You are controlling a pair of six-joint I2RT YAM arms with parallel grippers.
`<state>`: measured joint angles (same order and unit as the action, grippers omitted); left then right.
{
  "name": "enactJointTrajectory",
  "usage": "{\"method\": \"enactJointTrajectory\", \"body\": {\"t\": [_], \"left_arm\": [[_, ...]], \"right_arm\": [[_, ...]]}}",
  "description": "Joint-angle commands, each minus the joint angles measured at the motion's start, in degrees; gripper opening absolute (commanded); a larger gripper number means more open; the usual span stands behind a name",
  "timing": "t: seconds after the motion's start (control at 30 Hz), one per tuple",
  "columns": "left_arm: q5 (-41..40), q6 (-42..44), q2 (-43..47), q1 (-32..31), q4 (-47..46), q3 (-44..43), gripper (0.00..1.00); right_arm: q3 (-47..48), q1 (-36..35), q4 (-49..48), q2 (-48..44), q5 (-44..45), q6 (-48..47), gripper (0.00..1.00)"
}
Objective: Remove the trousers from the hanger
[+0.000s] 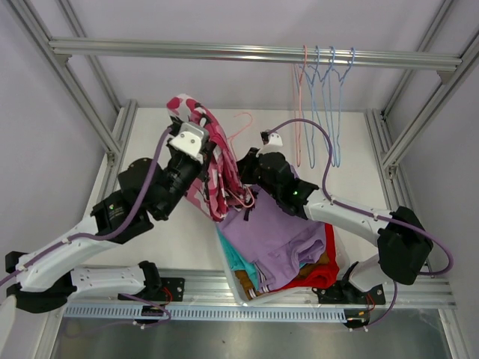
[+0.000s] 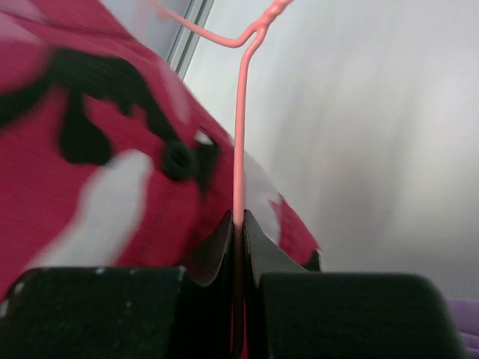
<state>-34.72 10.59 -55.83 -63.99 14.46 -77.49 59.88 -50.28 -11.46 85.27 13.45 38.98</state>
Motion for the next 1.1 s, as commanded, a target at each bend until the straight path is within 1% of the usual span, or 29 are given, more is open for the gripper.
{"method": "enactJointTrajectory", "body": {"t": [0.0, 0.17, 0.3, 0.37, 0.4, 0.43, 0.53, 0.63, 0.67, 0.7, 0.77, 0.8, 0.83, 0.87, 0.97, 1.07], "left_arm": [[2.03, -0.21, 0.9, -0.17, -1.98, 3.29, 0.01], [2.2, -5.48, 2.74, -0.09, 0.04, 8.76, 0.01], [1.59, -9.43, 2.23, -0.17, 5.39, 12.96, 0.01], [1.5, -10.06, 1.43, -0.26, 6.98, 14.21, 0.01], [1.32, -13.19, 0.99, -0.26, 8.29, 15.0, 0.01], [1.23, -14.27, -0.23, -0.26, 11.35, 15.0, 0.02], [0.79, -18.58, -1.56, -0.61, 15.84, 15.88, 0.07], [1.58, -22.97, -2.44, -0.79, 17.62, 17.81, 0.11], [1.58, -23.68, -2.87, -0.88, 17.97, 18.34, 0.14], [1.32, -25.6, -3.14, -0.88, 18.23, 19.65, 0.22], [0.88, -28.33, -3.4, -0.79, 19.2, 20.54, 0.26], [0.97, -30.26, -3.67, -0.88, 19.03, 22.28, 0.3], [1.06, -31.15, -3.76, -0.88, 18.68, 22.73, 0.39], [1.06, -31.85, -3.93, -0.88, 18.42, 23.61, 0.44], [0.62, -33.96, -5.07, -0.79, 16.22, 27.47, 0.49], [1.32, -35.11, -6.65, -0.79, 13.23, 29.85, 0.51]], "right_arm": [[1.21, -0.08, -2.6, -2.57, -0.27, -0.31, 0.0], [1.47, 0.18, -0.14, -4.85, -0.09, -1.63, 0.0], [-0.02, 0.18, 0.3, -7.39, -0.09, -1.89, 0.0], [-0.37, 0.36, 0.48, -8.28, -0.01, -1.89, 0.0], [-0.46, 0.45, 0.56, -9.33, -0.18, -1.89, 0.0], [-0.38, 0.45, 0.83, -9.69, -0.09, -1.89, 0.0], [-0.29, 0.88, 1.27, -11.53, -0.36, -2.24, 0.0], [0.06, 1.67, 1.62, -12.85, -0.97, -2.42, 0.0], [0.06, 1.85, 1.71, -13.2, -1.23, -2.51, 0.0], [-0.02, 2.12, 1.8, -13.47, -1.41, -2.51, 0.0], [-0.02, 2.73, 1.97, -14.26, -2.38, -2.51, 0.0], [-0.02, 2.99, 2.15, -14.52, -2.64, -2.51, 0.0], [-0.02, 3.17, 2.15, -14.7, -2.82, -2.51, 0.0], [-0.02, 3.78, 2.06, -15.13, -3.78, -2.42, 0.0], [0.94, 4.93, 2.5, -15.66, -5.8, -2.16, 0.0], [3.14, 5.28, 4.08, -15.75, -6.16, -3.12, 0.0]]}}
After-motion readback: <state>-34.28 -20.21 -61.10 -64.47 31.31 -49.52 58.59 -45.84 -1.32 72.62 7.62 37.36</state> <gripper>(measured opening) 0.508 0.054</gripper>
